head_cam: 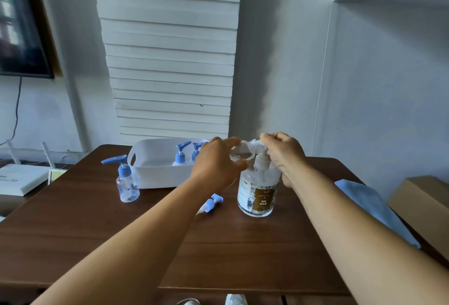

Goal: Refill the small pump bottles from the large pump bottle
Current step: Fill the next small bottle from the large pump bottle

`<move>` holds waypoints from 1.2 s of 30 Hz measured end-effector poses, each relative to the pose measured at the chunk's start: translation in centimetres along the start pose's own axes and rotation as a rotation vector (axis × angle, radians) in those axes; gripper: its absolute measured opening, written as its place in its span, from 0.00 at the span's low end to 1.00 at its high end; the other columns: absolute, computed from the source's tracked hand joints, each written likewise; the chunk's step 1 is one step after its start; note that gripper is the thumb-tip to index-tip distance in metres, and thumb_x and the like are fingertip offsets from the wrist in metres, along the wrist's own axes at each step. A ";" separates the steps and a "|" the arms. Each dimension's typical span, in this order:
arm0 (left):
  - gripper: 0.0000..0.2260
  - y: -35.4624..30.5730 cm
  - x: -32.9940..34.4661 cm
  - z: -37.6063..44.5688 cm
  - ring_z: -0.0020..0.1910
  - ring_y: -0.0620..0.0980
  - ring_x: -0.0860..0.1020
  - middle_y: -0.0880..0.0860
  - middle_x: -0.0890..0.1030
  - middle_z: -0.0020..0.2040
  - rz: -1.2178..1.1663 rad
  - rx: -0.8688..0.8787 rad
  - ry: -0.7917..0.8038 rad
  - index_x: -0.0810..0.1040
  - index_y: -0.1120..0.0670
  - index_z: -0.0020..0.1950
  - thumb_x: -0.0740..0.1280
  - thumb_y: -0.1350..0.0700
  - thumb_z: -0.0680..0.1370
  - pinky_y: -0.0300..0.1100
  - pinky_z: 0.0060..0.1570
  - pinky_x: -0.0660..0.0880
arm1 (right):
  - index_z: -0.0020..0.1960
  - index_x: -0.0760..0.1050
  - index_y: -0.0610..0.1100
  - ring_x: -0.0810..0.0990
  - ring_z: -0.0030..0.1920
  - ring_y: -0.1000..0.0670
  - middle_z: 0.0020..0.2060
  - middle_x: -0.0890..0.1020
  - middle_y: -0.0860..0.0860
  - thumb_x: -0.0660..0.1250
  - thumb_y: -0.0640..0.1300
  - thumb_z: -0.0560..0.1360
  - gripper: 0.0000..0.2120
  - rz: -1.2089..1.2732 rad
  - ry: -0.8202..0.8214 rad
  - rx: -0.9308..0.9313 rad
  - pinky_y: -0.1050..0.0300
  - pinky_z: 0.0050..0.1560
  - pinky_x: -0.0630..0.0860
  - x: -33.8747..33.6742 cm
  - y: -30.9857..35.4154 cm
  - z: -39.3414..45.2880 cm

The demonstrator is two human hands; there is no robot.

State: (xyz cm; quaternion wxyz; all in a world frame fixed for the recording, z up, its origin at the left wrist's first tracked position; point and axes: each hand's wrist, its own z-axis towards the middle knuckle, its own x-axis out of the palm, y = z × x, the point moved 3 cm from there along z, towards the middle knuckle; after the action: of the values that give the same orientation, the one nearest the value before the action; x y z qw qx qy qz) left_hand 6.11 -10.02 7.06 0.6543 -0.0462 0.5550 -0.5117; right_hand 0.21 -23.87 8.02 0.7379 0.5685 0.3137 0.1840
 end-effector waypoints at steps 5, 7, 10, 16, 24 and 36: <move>0.22 0.2 0.7 -0.2 0.57 0.51 0.74 0.51 0.77 0.56 -0.015 0.001 0.010 0.74 0.46 0.63 0.71 0.46 0.71 0.40 0.49 0.70 | 0.42 0.72 0.47 0.74 0.39 0.54 0.37 0.77 0.53 0.65 0.51 0.74 0.08 0.121 -0.075 0.024 0.60 0.34 0.68 0.5 -1.8 -0.5; 0.22 0.6 0.8 -0.3 0.58 0.51 0.75 0.51 0.77 0.57 -0.032 -0.018 0.017 0.74 0.46 0.63 0.71 0.46 0.70 0.40 0.50 0.70 | 0.44 0.72 0.46 0.73 0.37 0.55 0.37 0.77 0.53 0.64 0.51 0.75 0.08 0.065 -0.066 0.026 0.60 0.32 0.66 0.8 -1.7 -0.7; 0.23 0.2 0.2 -0.1 0.57 0.51 0.75 0.52 0.76 0.57 -0.033 -0.008 0.005 0.73 0.46 0.65 0.71 0.47 0.71 0.41 0.52 0.71 | 0.40 0.71 0.46 0.72 0.36 0.54 0.35 0.75 0.52 0.64 0.49 0.74 0.08 0.001 -0.022 0.025 0.60 0.31 0.65 0.1 -0.3 -0.3; 0.21 0.2 0.7 -0.3 0.57 0.51 0.74 0.52 0.77 0.57 -0.031 -0.002 -0.001 0.74 0.47 0.63 0.71 0.47 0.71 0.41 0.50 0.71 | 0.37 0.68 0.47 0.73 0.38 0.52 0.35 0.75 0.51 0.65 0.50 0.74 0.10 0.013 -0.055 0.011 0.60 0.32 0.65 0.1 -1.1 -0.5; 0.23 -0.3 -0.2 0.0 0.58 0.52 0.74 0.52 0.76 0.56 -0.021 0.012 -0.013 0.74 0.46 0.64 0.71 0.46 0.70 0.47 0.55 0.73 | 0.37 0.66 0.45 0.69 0.33 0.54 0.32 0.71 0.52 0.64 0.47 0.75 0.11 -0.061 -0.025 -0.027 0.60 0.31 0.64 -0.5 0.6 -0.2; 0.24 -0.1 0.3 0.1 0.58 0.51 0.74 0.51 0.76 0.57 -0.037 -0.008 -0.012 0.73 0.45 0.65 0.72 0.46 0.70 0.43 0.53 0.72 | 0.37 0.67 0.45 0.70 0.35 0.54 0.33 0.72 0.51 0.64 0.49 0.75 0.11 -0.055 -0.004 -0.022 0.60 0.32 0.66 -0.5 0.0 0.0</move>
State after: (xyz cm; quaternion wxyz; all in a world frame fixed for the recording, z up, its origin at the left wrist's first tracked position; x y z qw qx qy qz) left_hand 6.08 -10.32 6.94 0.6478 -0.0619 0.5522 -0.5211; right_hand -0.12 -24.16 8.17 0.7496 0.5520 0.3254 0.1660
